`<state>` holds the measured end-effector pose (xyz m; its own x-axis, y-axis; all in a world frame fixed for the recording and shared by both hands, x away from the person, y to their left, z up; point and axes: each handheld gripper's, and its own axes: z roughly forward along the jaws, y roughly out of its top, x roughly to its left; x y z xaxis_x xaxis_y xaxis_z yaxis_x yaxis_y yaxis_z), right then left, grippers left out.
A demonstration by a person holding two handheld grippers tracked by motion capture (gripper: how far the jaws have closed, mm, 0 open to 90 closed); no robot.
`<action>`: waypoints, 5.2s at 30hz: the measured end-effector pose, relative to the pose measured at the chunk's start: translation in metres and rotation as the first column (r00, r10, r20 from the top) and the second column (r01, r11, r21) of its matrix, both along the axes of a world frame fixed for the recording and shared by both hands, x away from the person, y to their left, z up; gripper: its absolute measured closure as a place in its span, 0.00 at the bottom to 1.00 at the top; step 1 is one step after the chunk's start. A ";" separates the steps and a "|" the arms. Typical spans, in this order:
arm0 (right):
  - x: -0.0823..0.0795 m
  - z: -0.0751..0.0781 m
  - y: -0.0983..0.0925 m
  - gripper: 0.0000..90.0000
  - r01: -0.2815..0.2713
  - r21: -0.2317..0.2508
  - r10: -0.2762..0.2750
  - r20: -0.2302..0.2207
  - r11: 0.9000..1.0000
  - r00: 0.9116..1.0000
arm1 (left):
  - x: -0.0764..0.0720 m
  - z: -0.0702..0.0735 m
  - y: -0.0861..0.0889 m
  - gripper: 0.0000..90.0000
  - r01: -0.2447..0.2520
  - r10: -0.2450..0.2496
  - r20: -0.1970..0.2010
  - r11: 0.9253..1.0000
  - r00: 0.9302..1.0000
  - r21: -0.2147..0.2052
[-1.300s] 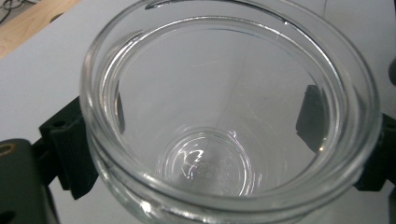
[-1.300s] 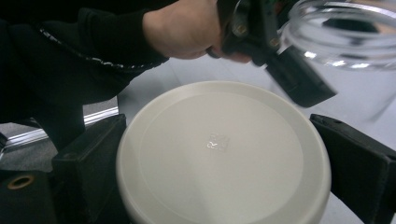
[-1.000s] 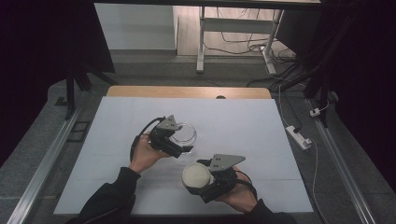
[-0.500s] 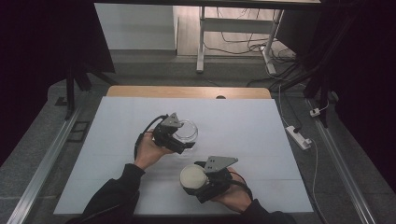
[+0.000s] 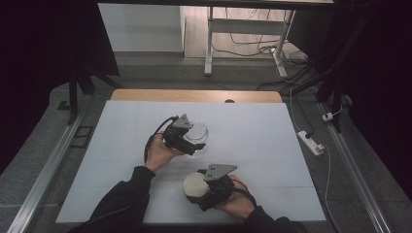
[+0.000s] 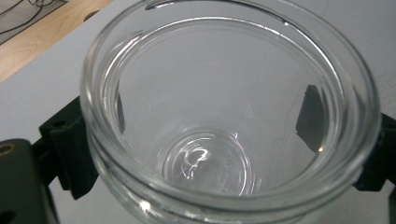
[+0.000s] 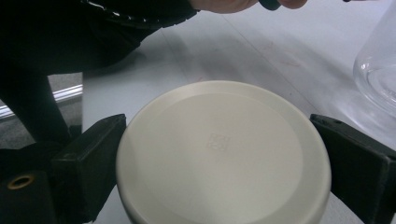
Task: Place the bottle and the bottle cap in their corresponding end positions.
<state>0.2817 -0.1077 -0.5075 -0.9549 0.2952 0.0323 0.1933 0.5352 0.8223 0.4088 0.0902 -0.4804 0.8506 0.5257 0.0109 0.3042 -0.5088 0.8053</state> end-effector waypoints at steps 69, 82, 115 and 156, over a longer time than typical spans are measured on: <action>0.026 -0.027 0.009 0.02 0.094 -0.120 -0.100 -0.047 0.988 0.994 | 0.016 -0.026 -0.001 0.00 -0.063 0.065 -0.056 0.997 0.996 0.034; 0.025 -0.018 0.002 0.01 0.107 -0.092 -0.111 -0.036 0.990 0.993 | 0.005 -0.028 0.010 0.00 -0.070 0.075 -0.080 0.996 0.994 0.058; 0.029 -0.005 -0.033 0.00 0.192 -0.079 -0.196 -0.045 0.978 0.980 | -0.053 -0.032 0.045 0.00 -0.079 0.083 -0.173 0.996 0.981 0.034; 0.019 0.002 -0.079 0.00 0.269 -0.088 -0.273 -0.037 0.959 0.961 | -0.137 -0.026 0.099 0.00 -0.121 0.121 -0.210 0.993 0.970 0.013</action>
